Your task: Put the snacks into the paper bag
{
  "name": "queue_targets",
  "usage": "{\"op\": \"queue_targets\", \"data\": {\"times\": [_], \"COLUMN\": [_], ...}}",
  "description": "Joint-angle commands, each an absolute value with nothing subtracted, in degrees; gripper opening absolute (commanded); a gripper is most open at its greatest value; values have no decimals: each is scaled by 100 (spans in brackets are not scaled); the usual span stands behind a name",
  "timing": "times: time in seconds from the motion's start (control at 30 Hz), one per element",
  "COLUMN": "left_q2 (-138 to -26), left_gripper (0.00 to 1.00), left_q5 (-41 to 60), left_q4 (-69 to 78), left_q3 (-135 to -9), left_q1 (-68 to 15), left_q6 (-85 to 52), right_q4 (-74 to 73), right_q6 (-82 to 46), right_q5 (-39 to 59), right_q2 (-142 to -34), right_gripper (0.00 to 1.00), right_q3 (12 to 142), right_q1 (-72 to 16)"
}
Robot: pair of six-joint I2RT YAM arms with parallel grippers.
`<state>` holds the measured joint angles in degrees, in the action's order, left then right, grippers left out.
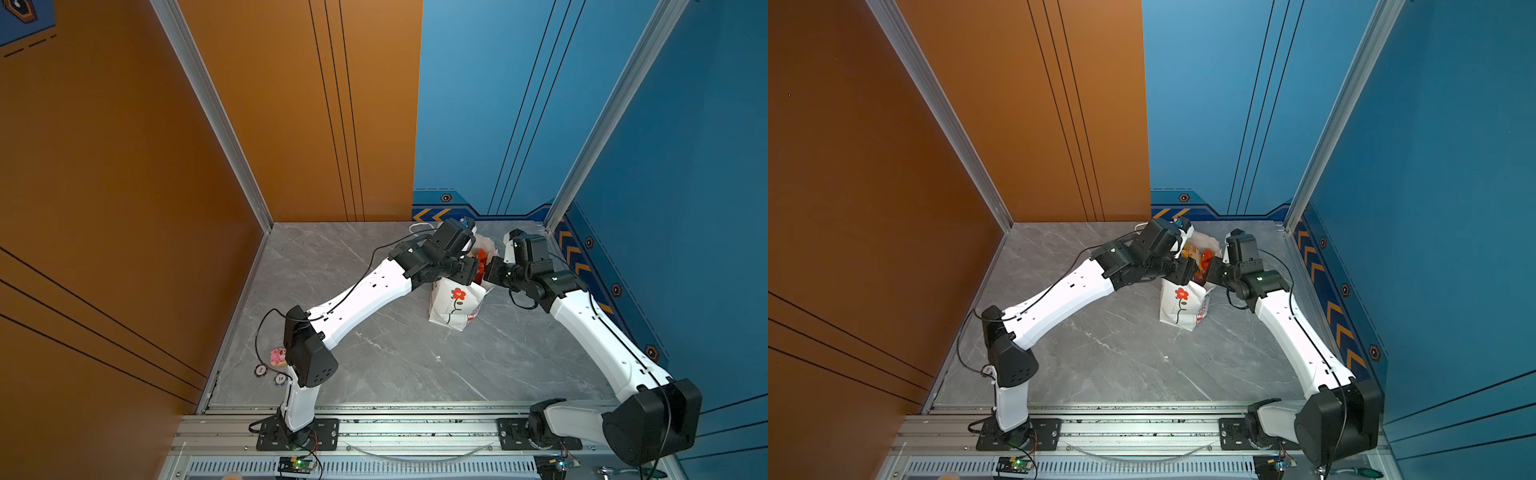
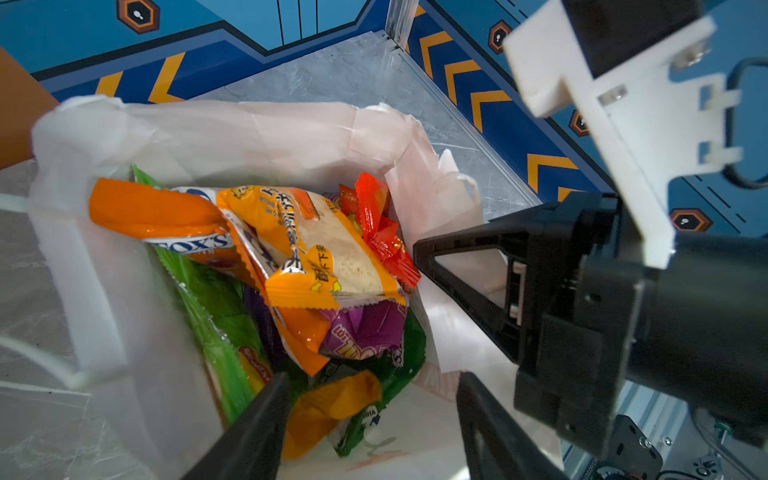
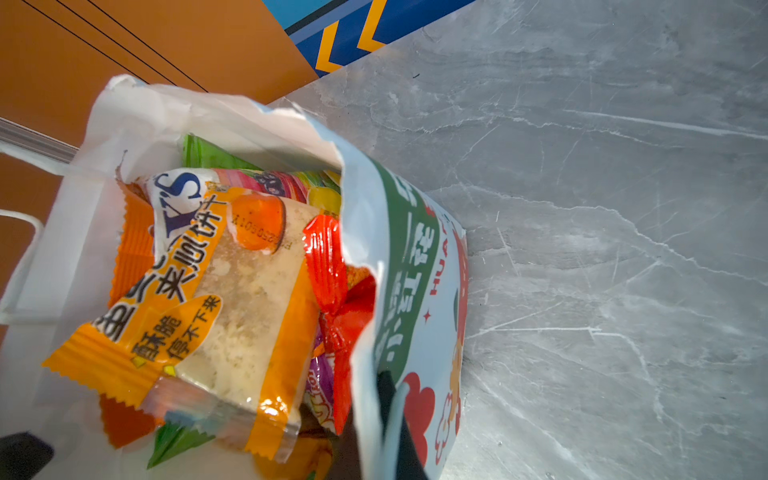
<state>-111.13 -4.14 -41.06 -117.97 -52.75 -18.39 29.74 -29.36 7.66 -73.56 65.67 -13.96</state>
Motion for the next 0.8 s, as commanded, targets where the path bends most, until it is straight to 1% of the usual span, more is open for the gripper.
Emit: {"op": "queue_targets", "data": {"times": [0.0, 0.13, 0.43, 0.63, 0.77], "left_q2": [-10819, -10714, -10629, -10852, -11174], "left_gripper": [67, 67, 67, 65, 65], "left_q5": [-745, -934, -1218, -1275, -992], "left_q4": [-4190, -4190, -4201, -4477, -4644], "left_q3": [-11913, -11896, -11791, -11922, -12239], "left_q1": [-5337, -5289, -4909, -4522, -4402], "left_q6": [-1753, -1872, -2454, -3012, -3004], "right_q4": [3436, 3454, 3445, 3445, 3463], "right_q6": [-2848, -2839, -2848, -2843, -2830], "right_q5": [879, 855, 890, 898, 917], "right_q2": [-7391, -7356, -7338, -7335, -7364], "right_gripper": [6, 6, 6, 6, 6], "right_q3": [6409, 6406, 6407, 6456, 6497], "right_q1": [-1471, -1470, -1472, -1483, -1498]}}
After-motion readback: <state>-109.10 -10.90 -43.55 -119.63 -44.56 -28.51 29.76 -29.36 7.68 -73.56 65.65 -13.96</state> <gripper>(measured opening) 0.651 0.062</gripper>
